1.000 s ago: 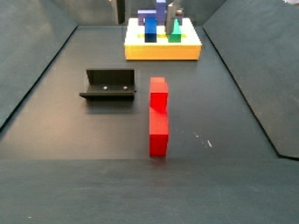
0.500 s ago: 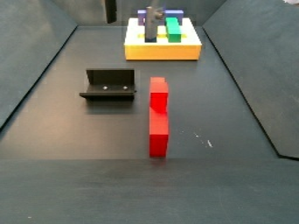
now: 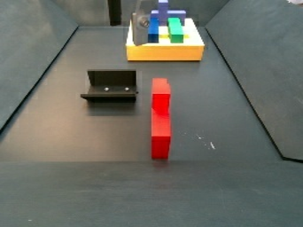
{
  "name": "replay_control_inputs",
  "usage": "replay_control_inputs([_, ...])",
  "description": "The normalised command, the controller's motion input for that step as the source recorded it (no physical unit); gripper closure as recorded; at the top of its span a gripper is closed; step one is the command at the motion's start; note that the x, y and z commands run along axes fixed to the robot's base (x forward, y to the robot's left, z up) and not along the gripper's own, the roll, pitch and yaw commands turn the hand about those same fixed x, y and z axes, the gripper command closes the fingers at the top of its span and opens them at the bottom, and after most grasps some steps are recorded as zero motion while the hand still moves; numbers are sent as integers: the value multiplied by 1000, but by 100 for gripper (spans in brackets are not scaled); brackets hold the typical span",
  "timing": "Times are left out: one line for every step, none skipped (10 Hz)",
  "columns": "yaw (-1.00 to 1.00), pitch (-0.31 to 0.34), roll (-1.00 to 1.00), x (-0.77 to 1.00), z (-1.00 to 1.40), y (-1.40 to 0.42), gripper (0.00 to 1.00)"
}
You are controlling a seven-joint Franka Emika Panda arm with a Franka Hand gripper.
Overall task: Pick up the red object. Move up. Move to above the board. Insert the red object.
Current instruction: Pick up the red object.
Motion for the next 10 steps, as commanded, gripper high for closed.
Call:
replay_control_inputs([-860, 0, -53, -163, -223, 43, 0])
replay_control_inputs([-889, 14, -11, -243, -197, 34, 0])
replay_control_inputs([-823, 31, -11, -337, -200, 89, 0])
replay_control_inputs([-720, 0, -27, -494, -206, 140, 0])
replay_control_inputs([-634, 0, -47, -591, -174, 177, 0])
replay_control_inputs([-597, 0, -47, -634, -169, 203, 0])
replay_control_inputs([-583, 0, -46, -654, -169, 214, 0])
replay_control_inputs([-557, 0, -37, -691, -183, 243, 0])
replay_control_inputs([-546, -59, -74, -449, -177, 217, 0])
replay_control_inputs([-186, 0, -91, 206, -331, 289, 0])
